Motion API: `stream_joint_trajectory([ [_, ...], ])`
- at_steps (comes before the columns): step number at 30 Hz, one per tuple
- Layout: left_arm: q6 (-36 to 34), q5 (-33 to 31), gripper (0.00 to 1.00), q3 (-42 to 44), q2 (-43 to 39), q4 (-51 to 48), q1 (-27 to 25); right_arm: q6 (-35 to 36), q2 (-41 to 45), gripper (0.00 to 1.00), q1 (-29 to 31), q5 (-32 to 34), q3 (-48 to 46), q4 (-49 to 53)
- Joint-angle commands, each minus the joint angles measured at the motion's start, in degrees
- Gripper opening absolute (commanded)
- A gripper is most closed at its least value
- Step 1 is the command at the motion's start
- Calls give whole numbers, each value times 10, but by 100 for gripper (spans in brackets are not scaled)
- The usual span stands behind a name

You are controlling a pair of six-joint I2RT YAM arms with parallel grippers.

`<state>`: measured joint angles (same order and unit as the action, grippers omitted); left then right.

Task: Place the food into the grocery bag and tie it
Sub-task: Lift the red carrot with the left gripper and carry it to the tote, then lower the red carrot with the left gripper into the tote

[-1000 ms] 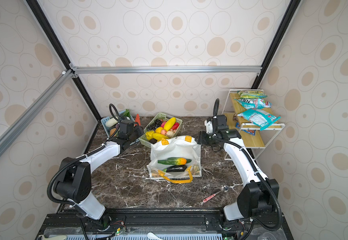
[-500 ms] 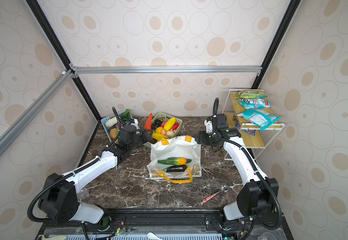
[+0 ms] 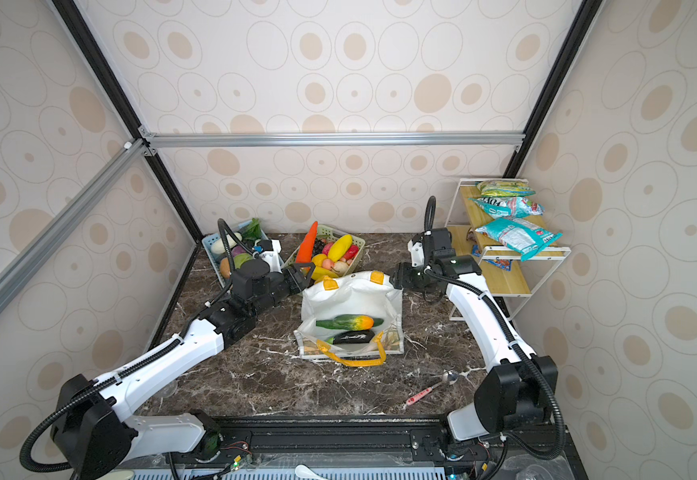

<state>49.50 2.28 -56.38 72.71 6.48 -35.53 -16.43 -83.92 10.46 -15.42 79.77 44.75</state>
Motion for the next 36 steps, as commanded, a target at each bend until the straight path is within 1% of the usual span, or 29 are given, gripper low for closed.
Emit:
stream_joint_trajectory([
  [1, -21, 9, 39, -3, -12, 2, -19, 7, 9, 63, 4, 9, -1, 14],
  [3, -29, 17, 38, -10, -8, -4, -33, 11, 10, 63, 5, 11, 1, 13],
  [7, -36, 12, 39, -10, -3, 5, -62, 18, 17, 63, 4, 16, 6, 11],
  [12, -44, 11, 38, -9, 5, 6, -104, 3, 34, 64, 4, 9, 5, -3],
  [17, -57, 15, 39, -9, 9, -13, -145, -4, 41, 64, 4, 26, 7, 0],
  [21, -72, 29, 38, -12, 23, -45, -167, -5, 38, 64, 3, 30, 20, 14],
  [25, -90, 25, 39, -14, 32, -75, -178, -6, 44, 64, 3, 34, 22, 20],
  [28, -98, 10, 39, -14, 41, -101, -181, -5, 51, 64, 3, 36, 18, 23],
  [36, -131, 7, 39, -14, 71, -130, -187, -8, 65, 64, 3, 37, -1, 17],
])
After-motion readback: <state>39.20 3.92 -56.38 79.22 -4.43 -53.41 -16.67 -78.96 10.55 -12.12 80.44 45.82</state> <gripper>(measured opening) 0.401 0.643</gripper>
